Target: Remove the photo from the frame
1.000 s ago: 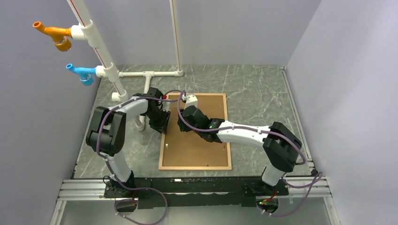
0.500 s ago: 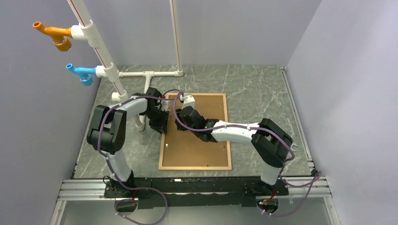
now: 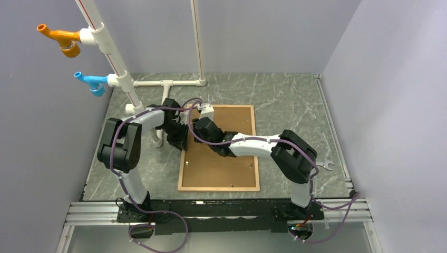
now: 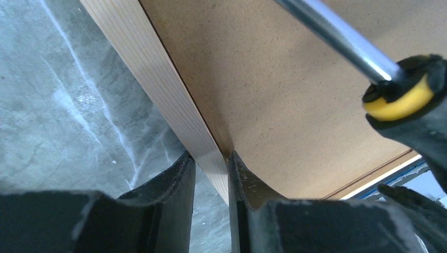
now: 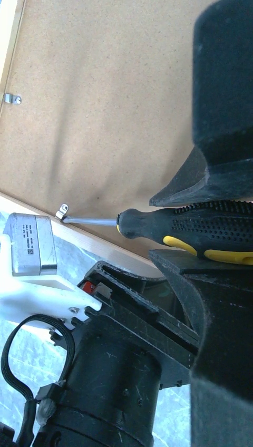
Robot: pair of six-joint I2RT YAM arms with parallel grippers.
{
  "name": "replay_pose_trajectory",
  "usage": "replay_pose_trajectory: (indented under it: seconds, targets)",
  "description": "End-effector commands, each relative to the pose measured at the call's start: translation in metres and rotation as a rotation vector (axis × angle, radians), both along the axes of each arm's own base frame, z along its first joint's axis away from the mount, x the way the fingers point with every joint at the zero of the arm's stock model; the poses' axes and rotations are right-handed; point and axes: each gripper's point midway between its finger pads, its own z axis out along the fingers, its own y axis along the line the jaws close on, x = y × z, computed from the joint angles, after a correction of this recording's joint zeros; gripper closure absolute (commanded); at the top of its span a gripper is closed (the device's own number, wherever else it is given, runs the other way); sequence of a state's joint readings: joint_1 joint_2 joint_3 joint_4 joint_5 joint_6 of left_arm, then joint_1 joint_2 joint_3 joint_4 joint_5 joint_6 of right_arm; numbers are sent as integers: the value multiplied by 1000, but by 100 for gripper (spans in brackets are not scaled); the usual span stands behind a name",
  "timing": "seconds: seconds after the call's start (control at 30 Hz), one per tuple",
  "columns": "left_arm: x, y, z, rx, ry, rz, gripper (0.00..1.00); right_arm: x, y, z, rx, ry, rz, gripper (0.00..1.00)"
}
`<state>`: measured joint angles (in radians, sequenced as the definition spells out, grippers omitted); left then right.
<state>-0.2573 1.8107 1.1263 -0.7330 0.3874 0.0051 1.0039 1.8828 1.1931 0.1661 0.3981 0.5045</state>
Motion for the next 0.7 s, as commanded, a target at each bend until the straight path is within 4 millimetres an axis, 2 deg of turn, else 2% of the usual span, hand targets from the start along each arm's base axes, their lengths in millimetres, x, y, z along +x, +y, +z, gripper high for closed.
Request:
replay_pose_trajectory:
  seconds: [0.0,0.1,0.23,0.37,0.6,0.67]
  targets:
    - [3,1,-4,2,-14,-37,98,21,5,12,1,-62,-44,100]
    - [3,1,-4,1,-15,-38,99,26,4,7,-24,-63,-71,100]
    - [2,1,-4,2,-12,-37,99,36,-14,5,-67,-75,-185,100]
    - [2,1,-5,4,-12,-38,99,41,-19,4,-97,-83,-217,100]
    - [3,3,-4,13,-16,-34,100,46,-32,31,-86,-124,-248,100]
    - [4,3,-4,16,-19,-34,100,43,-36,51,-42,-144,-225,100]
